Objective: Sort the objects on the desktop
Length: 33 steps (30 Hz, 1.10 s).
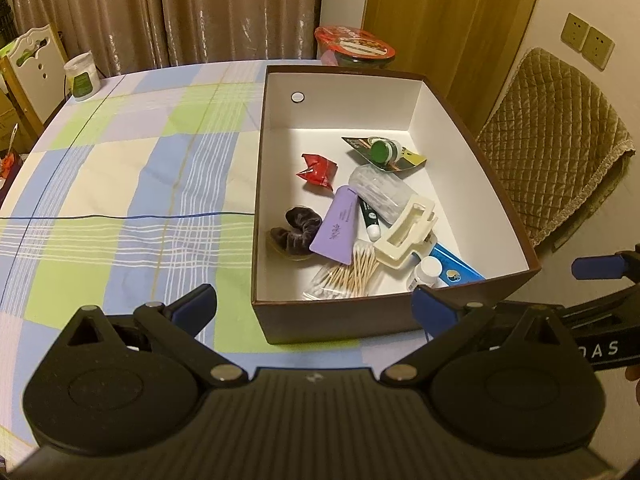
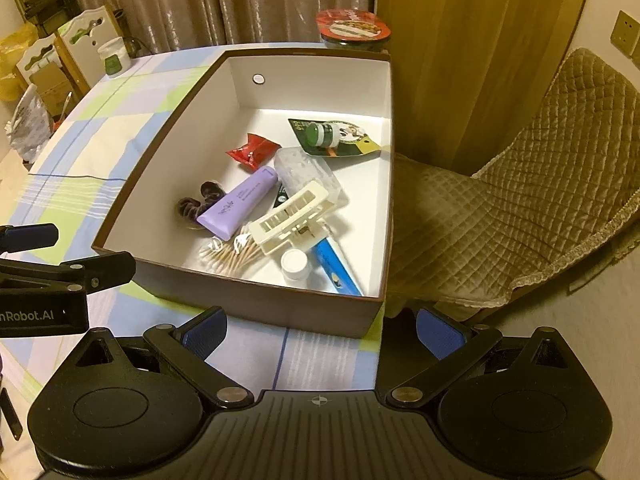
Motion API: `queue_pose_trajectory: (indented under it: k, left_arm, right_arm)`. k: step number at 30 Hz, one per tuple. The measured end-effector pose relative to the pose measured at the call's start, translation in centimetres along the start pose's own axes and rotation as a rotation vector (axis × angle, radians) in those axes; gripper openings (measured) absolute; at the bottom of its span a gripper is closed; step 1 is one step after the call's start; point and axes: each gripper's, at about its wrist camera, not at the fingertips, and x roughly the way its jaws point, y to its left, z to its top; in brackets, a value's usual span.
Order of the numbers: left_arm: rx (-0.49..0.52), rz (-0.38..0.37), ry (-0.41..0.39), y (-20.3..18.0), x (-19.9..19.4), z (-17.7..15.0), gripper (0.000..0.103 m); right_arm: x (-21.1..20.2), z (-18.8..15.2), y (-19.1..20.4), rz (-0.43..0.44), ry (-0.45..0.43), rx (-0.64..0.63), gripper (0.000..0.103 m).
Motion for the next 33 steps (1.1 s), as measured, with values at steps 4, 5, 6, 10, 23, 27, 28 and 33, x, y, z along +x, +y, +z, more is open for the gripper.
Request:
queue_pose_trajectory:
  k: [4, 5, 6, 10, 23, 27, 28, 33]
  left_arm:
    - [-0.003, 0.005, 0.004, 0.2, 0.3, 0.1, 0.102]
    - [-0.003, 0.006, 0.005, 0.3, 0.3, 0.1, 0.102]
    - [-0.004, 0.008, 0.006, 0.3, 0.4, 0.1, 0.102]
    - [-0.007, 0.011, 0.011, 0.6, 0.6, 0.1, 0.102]
    - [-0.012, 0.009, 0.02, 0.7, 1.2, 0.2, 0.102]
    - [-0.011, 0.005, 0.021, 0.5, 1.3, 0.2, 0.102]
    - [-0.009, 0.004, 0.02, 0.4, 1.3, 0.2, 0.102]
    - [0.003, -0.003, 0.013, 0.1, 1.4, 0.1, 0.102]
  right_arm:
    - [0.1, 0.1, 0.0, 0.0, 0.005, 0.008, 0.103]
    - [0.2, 0.2, 0.0, 0.001, 0.007, 0.01, 0.103]
    - [0.2, 0.2, 0.1, 0.003, 0.008, 0.013, 0.103]
    - [0.5, 0.4, 0.3, 0.007, 0.016, 0.014, 0.103]
    - [1.1, 0.6, 0.1, -0.003, 0.027, 0.013, 0.103]
    - [1.1, 0.6, -0.2, -0.004, 0.027, 0.015, 0.103]
    - [1.1, 0.6, -0.2, -0.004, 0.027, 0.015, 0.103]
    - [1.2, 0.5, -0.4, 0.0, 0.029, 0.015, 0.103]
